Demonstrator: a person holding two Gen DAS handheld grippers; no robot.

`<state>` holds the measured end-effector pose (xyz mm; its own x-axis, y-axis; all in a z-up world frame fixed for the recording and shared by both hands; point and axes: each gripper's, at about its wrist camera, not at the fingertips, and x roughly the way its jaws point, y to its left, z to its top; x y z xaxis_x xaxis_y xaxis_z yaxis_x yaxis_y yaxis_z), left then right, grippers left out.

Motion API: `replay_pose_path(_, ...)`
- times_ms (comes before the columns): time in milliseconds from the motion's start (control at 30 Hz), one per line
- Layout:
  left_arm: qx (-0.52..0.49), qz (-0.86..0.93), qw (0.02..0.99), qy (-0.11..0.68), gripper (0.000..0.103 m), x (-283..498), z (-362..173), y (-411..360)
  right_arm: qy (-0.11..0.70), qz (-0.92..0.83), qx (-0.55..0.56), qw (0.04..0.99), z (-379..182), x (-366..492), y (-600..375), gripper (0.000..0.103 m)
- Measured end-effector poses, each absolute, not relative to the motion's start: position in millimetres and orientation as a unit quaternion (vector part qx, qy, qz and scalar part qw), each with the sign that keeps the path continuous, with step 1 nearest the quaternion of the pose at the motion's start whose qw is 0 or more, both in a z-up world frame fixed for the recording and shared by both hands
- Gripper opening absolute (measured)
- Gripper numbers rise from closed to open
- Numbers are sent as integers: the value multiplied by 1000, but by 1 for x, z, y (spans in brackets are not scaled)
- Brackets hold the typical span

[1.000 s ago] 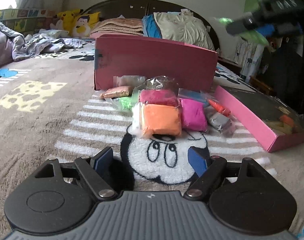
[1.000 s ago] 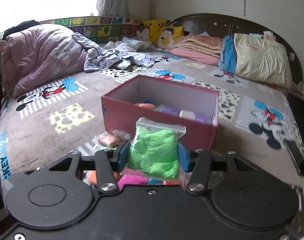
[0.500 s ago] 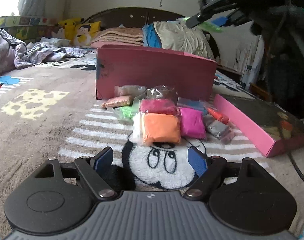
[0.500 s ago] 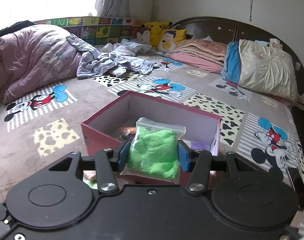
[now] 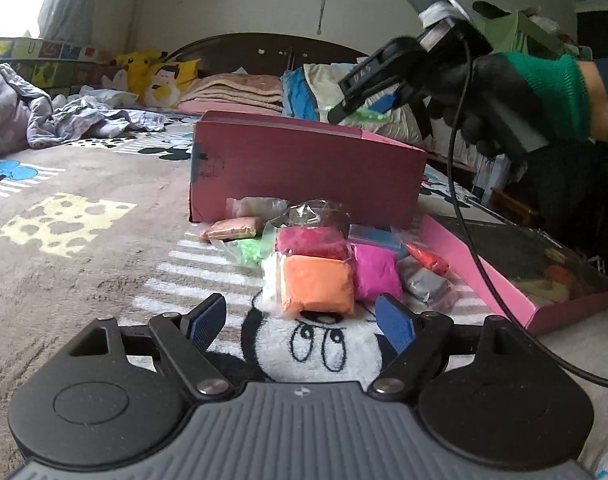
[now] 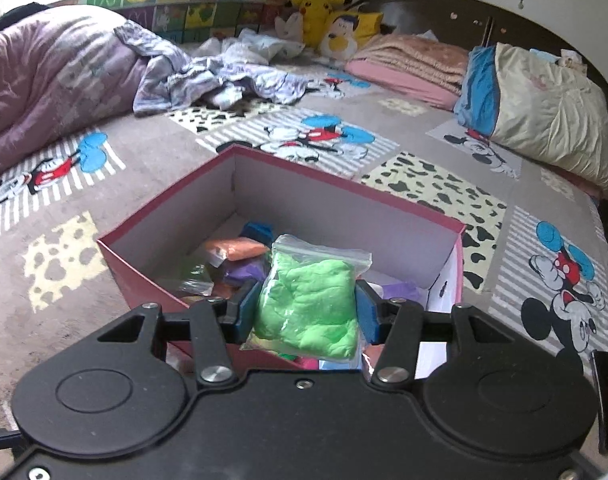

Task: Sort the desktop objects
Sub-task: 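Lift the green clay bag with the right tool and carry it over the shoebox, then lower the green bag into the pink shoebox and open the right tool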

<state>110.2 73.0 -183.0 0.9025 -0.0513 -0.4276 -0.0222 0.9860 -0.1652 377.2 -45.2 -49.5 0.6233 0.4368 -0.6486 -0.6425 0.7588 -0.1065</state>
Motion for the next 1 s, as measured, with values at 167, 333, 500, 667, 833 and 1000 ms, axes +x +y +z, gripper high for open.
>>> replay_pose_path(167,-97,-4,971,220,81,111,-183,79,327,303,-181,877,-60,391,-38,50)
replay_pose_path(333,-108,1,969,222,81,112,-185,84,345,298,-181,872,-70,405,-35,50)
replay_pose_path(500,-115,0,967,229,81,114,-188,87,366,292,-177,865,-78,417,-29,50)
replay_pose_path(667,-120,0,965,234,81,115,-190,88,385,287,-168,861,-84,424,-26,50)
replay_pose_path(833,-124,1,963,237,81,115,-191,89,404,282,-159,856,-91,432,-23,51)
replay_pose_path(1000,-123,-1,963,239,81,115,-191,89,418,274,-147,854,-96,438,-23,56)
